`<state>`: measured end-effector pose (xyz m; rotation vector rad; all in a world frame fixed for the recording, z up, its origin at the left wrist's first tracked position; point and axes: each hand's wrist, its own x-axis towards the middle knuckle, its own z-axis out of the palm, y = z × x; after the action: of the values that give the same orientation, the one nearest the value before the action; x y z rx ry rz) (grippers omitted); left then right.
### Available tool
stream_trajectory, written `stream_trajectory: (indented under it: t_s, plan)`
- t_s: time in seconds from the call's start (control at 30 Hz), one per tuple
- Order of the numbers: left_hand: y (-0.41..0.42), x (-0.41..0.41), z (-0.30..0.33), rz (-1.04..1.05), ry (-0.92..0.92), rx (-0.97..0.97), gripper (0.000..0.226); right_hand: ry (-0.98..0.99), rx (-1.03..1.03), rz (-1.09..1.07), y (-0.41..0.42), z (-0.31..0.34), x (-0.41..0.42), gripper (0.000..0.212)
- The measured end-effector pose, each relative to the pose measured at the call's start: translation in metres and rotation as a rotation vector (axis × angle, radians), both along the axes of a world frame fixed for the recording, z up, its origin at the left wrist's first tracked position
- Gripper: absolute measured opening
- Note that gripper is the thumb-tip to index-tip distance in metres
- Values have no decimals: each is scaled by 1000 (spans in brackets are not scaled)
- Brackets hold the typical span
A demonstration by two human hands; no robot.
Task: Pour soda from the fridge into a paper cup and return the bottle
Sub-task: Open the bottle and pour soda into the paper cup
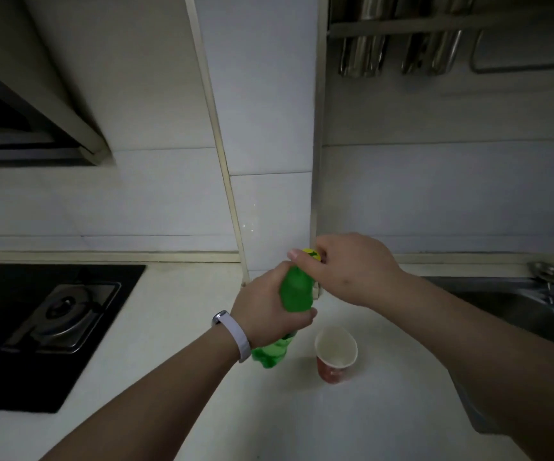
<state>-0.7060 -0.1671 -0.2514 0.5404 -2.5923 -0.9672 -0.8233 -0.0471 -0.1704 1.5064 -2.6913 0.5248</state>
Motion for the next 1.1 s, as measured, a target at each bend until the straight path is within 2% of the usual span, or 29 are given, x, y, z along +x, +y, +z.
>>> stream_trajectory:
  t_s: [0.17,0.37,0.43,0.53,0.67,0.73,0.8,0.87,0.9,1.0,1.1]
  plan:
    - [2,2,7,12,-1,-47,70,43,90,-62,-15,7,1,65]
    - [2,1,5,-78,2,39,76,33,112,159,-14,17,-5,61]
    - [0,0,4,-125,-5,109,71,43,119,231,-13,18,-5,57]
    - [-4,2,2,-192,-3,225,62,6,123,369,-10,24,-5,45]
    - [-6,4,1,-250,-7,194,67,-75,289,505,-3,37,-12,30]
    - [-6,4,-2,-266,-27,171,68,-131,309,558,-1,38,-17,19]
    - [-6,2,-5,-257,-37,161,69,-208,313,570,-2,34,-20,7]
    - [-5,0,-8,-216,-38,147,69,-289,251,481,-5,26,-18,4]
    - [-5,-1,-8,-189,-35,143,67,-279,204,400,-6,22,-17,8]
    - [-7,-3,-5,-121,-31,107,63,-5,138,204,-14,9,-9,44]
    - [-10,-3,-4,-96,-22,53,65,39,94,207,-18,6,-2,46]
